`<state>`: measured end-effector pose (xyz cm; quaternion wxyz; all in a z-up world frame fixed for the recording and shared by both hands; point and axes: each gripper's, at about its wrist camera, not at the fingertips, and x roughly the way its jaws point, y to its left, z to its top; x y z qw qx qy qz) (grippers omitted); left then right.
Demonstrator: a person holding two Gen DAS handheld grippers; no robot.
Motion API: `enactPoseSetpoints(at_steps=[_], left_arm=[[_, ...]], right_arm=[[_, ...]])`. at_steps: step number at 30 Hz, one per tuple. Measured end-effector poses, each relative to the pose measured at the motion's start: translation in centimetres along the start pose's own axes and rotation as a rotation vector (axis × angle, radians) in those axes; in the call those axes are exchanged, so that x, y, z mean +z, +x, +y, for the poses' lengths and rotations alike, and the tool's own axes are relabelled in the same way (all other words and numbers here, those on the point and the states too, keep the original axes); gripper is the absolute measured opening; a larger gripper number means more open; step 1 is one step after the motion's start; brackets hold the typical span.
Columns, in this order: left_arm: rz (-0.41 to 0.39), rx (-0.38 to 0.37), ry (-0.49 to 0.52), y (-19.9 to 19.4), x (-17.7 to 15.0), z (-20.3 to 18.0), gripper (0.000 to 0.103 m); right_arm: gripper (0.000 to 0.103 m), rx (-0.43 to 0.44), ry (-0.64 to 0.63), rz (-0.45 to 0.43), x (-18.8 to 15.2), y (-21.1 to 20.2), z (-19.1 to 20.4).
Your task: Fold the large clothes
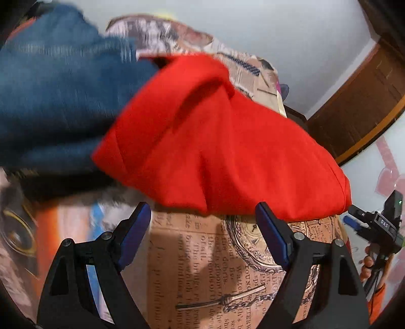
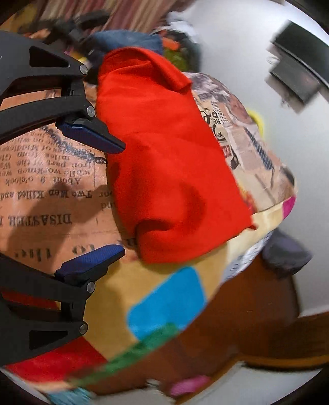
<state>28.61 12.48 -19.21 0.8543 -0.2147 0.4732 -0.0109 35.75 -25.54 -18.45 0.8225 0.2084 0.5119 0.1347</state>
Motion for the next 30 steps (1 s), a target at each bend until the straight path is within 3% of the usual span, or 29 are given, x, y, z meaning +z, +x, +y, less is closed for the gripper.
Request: enactPoseSetpoints(at_steps=[6, 12, 14, 15, 17, 19, 20, 24, 30], left_arm=[[-0.005, -0.086, -0.186, 2.6, 1.2, 2.4, 0.084], [-0.027, -0.152, -0.348, 5.0, 2.4, 5.0, 0.084], [-0.059, -0.115, -0.321, 5.1, 2.6, 4.4, 0.083], [-0.067, -0.107, -0.303, 5.1, 2.6, 4.1, 0.075], [-0.081, -0.084, -0.242, 4.9, 2.6, 2.7, 0.055], [-0.101, -0.065, -0.188, 4.4, 2.3, 1.4, 0.021], [-0.11, -0.054, -0.159, 4.1, 2.1, 0.7, 0.017], [-0.153, -0.014, -0.049, 1.4, 1.2, -1.9, 0.012], [-0.103, -0.133, 0.012, -3.5, -1.7, -3.2, 0.012]], right_arm=[[0.071, 0.108, 0.208, 0.014, 1.6, 2.7, -1.2], [0.074, 0.093, 0.209, -0.041, 3.6, 4.4, -0.1], [0.07, 0.07, 0.177, -0.064, 3.9, 4.6, 0.6], [0.061, 0.063, 0.162, -0.078, 3.8, 4.5, 0.6], [0.038, 0.051, 0.121, -0.091, 4.1, 4.5, 1.1], [0.023, 0.059, 0.089, -0.101, 4.3, 4.2, 1.4], [0.02, 0.059, 0.06, -0.117, 4.3, 3.6, 1.8], [0.016, 0.073, -0.017, -0.157, 4.3, 1.2, 3.1], [0.015, 0.085, -0.113, -0.173, 2.3, -3.9, 3.8]])
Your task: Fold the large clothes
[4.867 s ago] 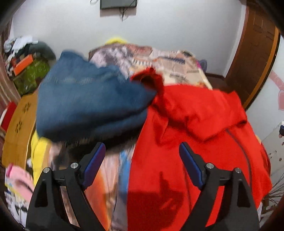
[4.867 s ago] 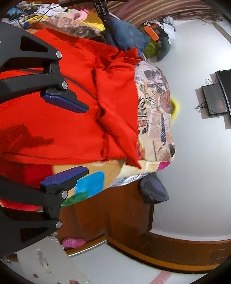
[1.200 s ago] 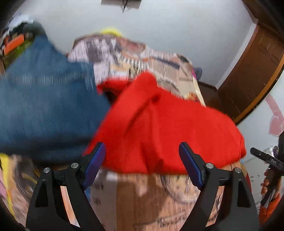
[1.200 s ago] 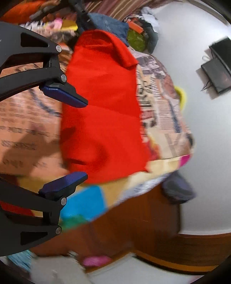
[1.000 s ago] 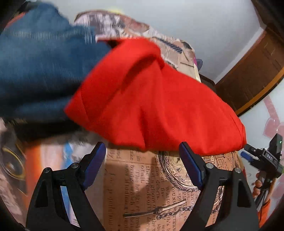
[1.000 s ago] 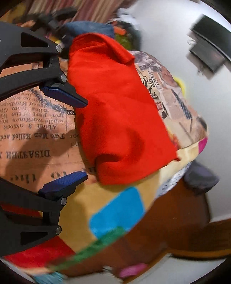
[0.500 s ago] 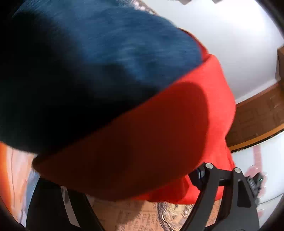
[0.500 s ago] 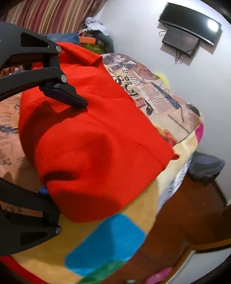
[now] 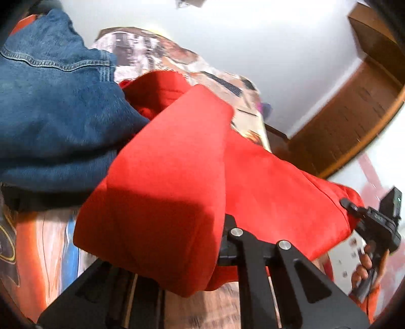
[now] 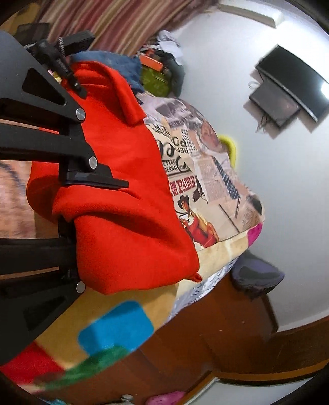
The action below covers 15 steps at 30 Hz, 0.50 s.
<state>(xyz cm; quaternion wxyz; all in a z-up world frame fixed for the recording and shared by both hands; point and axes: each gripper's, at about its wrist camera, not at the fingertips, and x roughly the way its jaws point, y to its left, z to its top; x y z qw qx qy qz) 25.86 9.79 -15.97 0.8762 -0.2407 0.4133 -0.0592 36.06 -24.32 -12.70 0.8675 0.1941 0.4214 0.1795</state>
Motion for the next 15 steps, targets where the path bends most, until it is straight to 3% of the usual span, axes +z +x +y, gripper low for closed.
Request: enactPoseSetpoints(at_steps=[7, 9, 12, 15], left_arm=[[0.13, -0.042, 0.063, -3.5, -6.9, -0.8, 0.014], [0.146, -0.014, 0.072, -3.9, -8.5, -0.6, 0.015], [0.144, 0.066, 0.092, -4.5, -10.5, -0.3, 0.027], [0.14, 0.113, 0.095, -4.1, -10.5, 1.2, 0.036]], right_arm=[[0.015, -0.046, -0.079, 0.038, -4.3, -4.7, -0.7], [0.015, -0.065, -0.075, 0.071, -6.2, -4.8, -1.7], [0.017, -0.124, -0.093, 0.106, -8.2, -4.2, -2.5], [0.025, -0.167, -0.083, 0.125, -9.5, -3.7, -3.2]])
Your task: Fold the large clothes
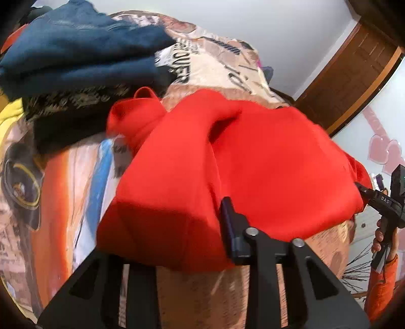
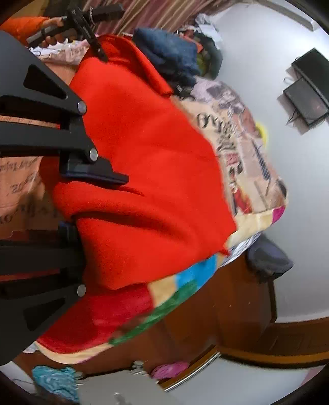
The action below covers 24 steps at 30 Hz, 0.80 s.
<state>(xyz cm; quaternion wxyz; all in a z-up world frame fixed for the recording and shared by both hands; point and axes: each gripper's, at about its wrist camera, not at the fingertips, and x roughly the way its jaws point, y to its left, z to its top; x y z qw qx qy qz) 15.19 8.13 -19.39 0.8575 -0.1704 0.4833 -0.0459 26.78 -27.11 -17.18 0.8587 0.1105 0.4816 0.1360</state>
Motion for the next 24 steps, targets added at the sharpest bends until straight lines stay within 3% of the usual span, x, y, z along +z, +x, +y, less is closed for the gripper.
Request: enactPoseSetpoints(at_steps=[2, 5, 9, 12, 15, 19, 22, 24], left_arm=[[0.005, 0.084, 0.01, 0.2, -0.1, 0.5, 0.042], [0.002, 0.153, 0.027, 0.2, 0.2, 1.8, 0.051], [-0.027, 0.231, 0.059, -0.4, 1.0, 3.8, 0.052], [-0.047, 0.231, 0.091, -1.2, 2.0, 4.0, 0.059], [-0.03, 0.2, 0.134, -0.5, 3.1, 3.5, 0.062], [0.022, 0.193, 0.18, 2.4, 4.9, 2.8, 0.063], [0.06, 0.215, 0.192, 5.0, 6.4, 2.7, 0.065], [0.042, 0.232, 0.185, 5.7, 7.4, 2.9, 0.066]], right_arm=[[0.036, -0.045, -0.003, 0.016, -0.5, 0.2, -0.1], [0.038, -0.133, -0.036, 0.019, -0.7, -0.4, -0.1], [0.039, -0.198, -0.044, -0.01, 0.1, -2.2, -0.2], [0.04, -0.24, -0.086, -0.043, 1.1, -3.3, 0.5], [0.048, -0.29, -0.148, -0.109, 2.0, -4.2, 2.0], [0.059, -0.249, -0.196, -0.162, 2.7, -4.0, 4.0], [0.059, -0.183, -0.22, -0.138, 3.2, -1.8, 5.9], [0.059, -0.147, -0.236, -0.103, 2.9, -0.2, 6.8]])
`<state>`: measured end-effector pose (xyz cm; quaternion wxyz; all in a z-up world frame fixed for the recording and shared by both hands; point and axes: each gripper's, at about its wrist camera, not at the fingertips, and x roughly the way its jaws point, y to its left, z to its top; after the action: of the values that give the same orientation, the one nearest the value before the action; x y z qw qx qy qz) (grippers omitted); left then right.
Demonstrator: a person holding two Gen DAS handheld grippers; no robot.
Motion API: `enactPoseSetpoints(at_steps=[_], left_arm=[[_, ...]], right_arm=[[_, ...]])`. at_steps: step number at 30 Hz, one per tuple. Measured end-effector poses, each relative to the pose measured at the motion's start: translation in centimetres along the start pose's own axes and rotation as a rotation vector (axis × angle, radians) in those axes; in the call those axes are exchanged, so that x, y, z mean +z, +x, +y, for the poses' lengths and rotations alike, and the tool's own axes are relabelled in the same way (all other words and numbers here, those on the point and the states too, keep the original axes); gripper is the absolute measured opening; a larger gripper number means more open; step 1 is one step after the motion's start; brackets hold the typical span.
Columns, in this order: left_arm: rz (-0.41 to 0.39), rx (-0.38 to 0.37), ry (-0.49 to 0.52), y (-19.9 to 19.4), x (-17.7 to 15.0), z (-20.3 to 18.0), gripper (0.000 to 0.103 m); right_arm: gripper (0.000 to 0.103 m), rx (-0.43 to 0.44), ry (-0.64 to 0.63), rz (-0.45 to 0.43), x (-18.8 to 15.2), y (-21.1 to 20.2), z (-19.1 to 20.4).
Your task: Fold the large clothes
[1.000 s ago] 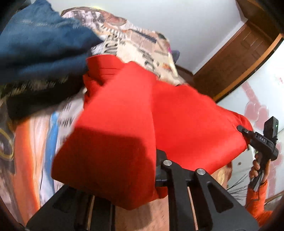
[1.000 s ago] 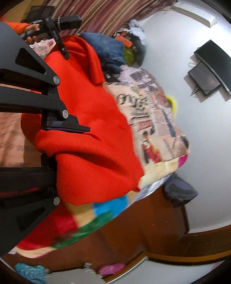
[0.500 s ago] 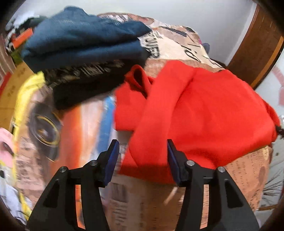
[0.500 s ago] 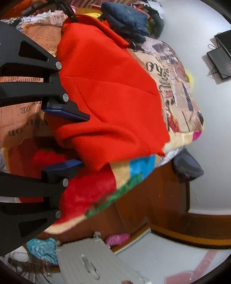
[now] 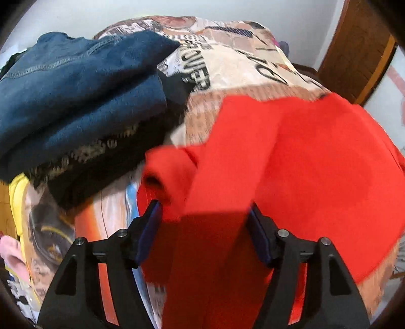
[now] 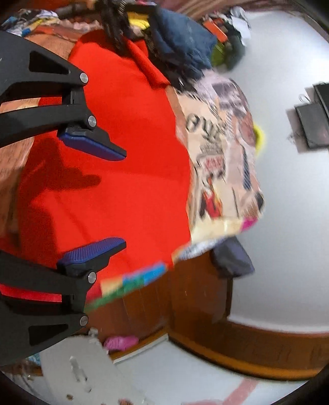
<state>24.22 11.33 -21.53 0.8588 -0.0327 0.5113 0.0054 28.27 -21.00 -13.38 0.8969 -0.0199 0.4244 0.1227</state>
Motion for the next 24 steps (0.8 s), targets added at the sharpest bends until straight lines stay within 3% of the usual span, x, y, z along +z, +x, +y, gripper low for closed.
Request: enactPoseSetpoints(at_steps=[6, 9, 17, 21, 24], left_arm=[[-0.037, 0.077, -0.195, 0.5, 0.9, 4.9, 0.07], [-0.027, 0.016, -0.31, 0.4, -0.3, 7.7, 0.074], [-0.094, 0.05, -0.377, -2.4, -1.7, 9.6, 0.075], [-0.065, -0.005, -0.464, -2.1, -1.3, 11.0, 0.076], [-0.064, -0.009, -0.416, -2.6, -0.8, 9.8, 0.076]], right_arm=[[0.059, 0.017, -0.031, 0.099, -1.2, 3.7, 1.6], [0.062, 0.023, -0.015, 0.083, -1.7, 3.3, 1.2], [0.062, 0.008, 0.014, 0.094, -2.3, 2.2, 0.2], [0.062, 0.003, 0.006, 0.09, -2.5, 1.7, 0.3], [0.062, 0.003, 0.007, 0.084, -2.7, 1.4, 0.2]])
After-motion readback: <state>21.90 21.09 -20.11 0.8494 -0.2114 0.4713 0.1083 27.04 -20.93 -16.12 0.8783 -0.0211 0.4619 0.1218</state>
